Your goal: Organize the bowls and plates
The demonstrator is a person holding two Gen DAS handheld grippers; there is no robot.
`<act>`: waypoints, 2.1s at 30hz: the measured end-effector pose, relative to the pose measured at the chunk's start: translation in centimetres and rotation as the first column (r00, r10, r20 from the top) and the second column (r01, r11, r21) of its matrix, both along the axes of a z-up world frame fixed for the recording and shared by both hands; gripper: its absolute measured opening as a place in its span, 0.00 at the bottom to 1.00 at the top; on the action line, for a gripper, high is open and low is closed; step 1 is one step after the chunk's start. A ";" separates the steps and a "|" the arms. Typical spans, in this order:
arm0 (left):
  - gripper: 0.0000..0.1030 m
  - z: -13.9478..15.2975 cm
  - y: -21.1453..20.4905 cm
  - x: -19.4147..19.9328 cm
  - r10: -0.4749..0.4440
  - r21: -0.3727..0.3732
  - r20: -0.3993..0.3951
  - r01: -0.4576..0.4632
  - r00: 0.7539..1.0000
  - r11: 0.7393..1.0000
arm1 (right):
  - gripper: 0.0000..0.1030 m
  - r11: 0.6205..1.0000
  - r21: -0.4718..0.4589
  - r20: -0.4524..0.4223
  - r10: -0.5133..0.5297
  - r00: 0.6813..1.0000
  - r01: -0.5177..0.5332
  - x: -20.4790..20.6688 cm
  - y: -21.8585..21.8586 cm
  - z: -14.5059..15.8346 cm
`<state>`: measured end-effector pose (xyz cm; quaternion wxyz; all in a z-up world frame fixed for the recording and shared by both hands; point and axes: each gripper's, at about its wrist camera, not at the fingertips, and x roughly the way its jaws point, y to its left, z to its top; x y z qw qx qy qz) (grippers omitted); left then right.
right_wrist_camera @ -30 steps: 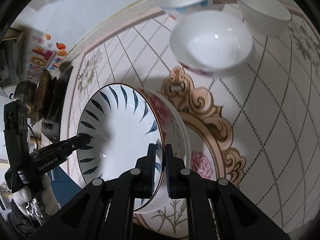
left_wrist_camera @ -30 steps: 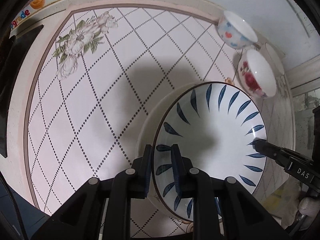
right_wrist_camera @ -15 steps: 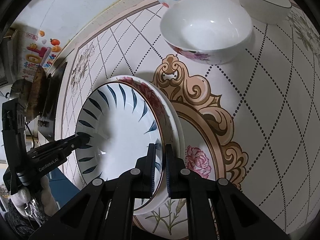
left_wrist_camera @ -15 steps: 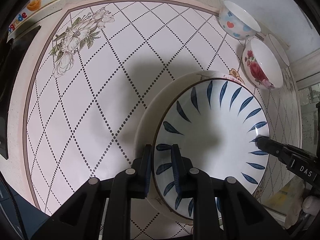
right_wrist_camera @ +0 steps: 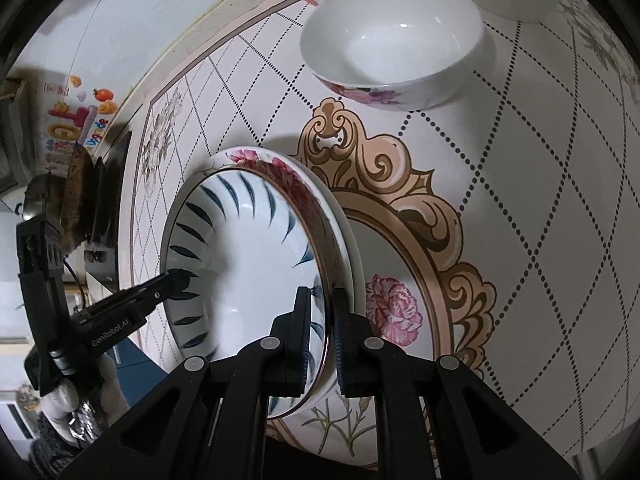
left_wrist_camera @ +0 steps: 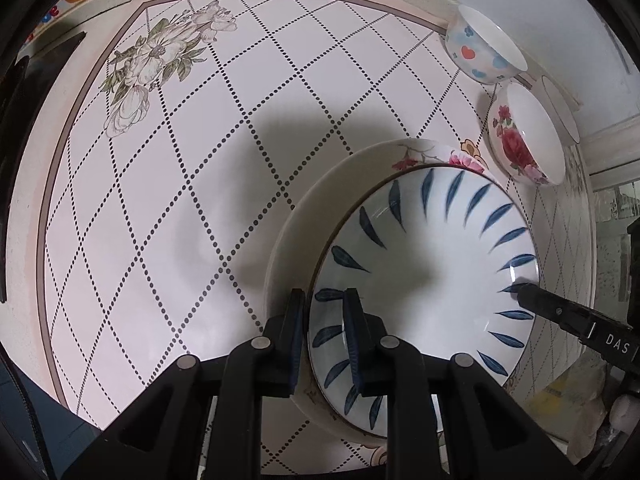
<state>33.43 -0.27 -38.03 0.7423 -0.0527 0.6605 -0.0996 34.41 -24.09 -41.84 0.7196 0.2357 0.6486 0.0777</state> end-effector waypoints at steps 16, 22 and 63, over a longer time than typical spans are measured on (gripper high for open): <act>0.20 7.6 0.4 -3.2 -0.012 0.089 0.130 0.001 0.991 0.996 | 0.42 0.987 -0.162 0.082 0.033 0.996 -0.019 -3.0 1.5 5.6; 0.35 11.6 0.2 -5.6 -0.049 0.089 0.224 0.029 0.973 0.996 | 0.69 0.984 -0.179 0.156 0.043 0.987 -0.014 -6.3 3.3 10.5; 0.90 12.3 -10.6 3.7 0.028 0.028 0.241 -0.035 0.970 0.999 | 0.91 0.991 -0.041 0.216 -0.115 0.970 0.126 -1.2 -10.3 11.7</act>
